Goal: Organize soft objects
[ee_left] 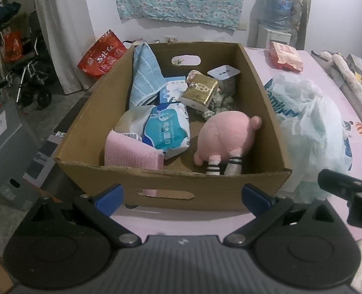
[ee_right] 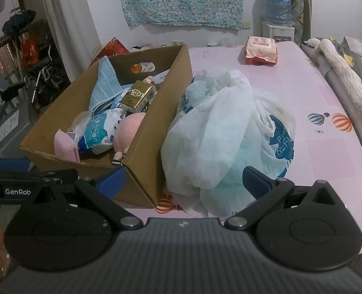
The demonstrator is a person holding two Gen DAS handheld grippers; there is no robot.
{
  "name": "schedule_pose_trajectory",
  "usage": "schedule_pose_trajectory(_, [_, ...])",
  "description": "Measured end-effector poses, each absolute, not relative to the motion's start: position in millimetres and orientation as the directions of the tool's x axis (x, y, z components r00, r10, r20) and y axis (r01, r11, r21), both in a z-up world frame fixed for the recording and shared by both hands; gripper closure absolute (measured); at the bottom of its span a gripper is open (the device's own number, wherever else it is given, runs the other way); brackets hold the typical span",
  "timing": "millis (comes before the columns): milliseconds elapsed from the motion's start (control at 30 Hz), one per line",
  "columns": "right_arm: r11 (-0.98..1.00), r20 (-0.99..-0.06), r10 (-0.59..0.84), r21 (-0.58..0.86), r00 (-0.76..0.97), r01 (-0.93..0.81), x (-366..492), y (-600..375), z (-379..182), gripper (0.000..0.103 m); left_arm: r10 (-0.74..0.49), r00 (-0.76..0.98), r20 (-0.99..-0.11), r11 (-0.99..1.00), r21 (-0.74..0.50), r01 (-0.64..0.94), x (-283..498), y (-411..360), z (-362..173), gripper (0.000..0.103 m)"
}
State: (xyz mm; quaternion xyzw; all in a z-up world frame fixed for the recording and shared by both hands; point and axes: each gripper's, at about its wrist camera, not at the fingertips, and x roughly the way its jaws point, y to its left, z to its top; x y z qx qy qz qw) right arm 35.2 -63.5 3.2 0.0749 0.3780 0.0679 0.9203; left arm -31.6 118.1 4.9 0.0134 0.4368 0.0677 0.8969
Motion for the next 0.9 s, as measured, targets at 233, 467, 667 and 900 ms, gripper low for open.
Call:
schedule_pose_trajectory(233, [0.979, -0.686, 0.186, 0.189, 0.703, -0.075, 36.6, -62.7, 3.8, 0.001, 0.147, 0.611, -0.778, 0.989, 0.096, -0.116, -32.3, 118.8, 6.3, 0.000])
schedule_pose_trajectory(467, [0.978, -0.684, 0.193, 0.193, 0.704, -0.081, 37.3, -64.1, 5.6, 0.001, 0.157, 0.615, -0.773, 0.987, 0.107, -0.119, -33.6, 117.5, 8.5, 0.000])
schedule_pose_trajectory(667, [0.978, -0.681, 0.192, 0.190, 0.707, -0.082, 36.8, -64.7, 6.2, 0.001, 0.160, 0.616, -0.771, 0.987, 0.109, -0.119, -34.0, 117.6, 9.2, 0.000])
schedule_pose_trajectory(900, [0.978, -0.683, 0.192, 0.190, 0.705, -0.082, 36.9, -64.8, 6.1, 0.001, 0.162, 0.615, -0.771, 0.986, 0.111, -0.121, -34.1, 117.7, 9.2, 0.000])
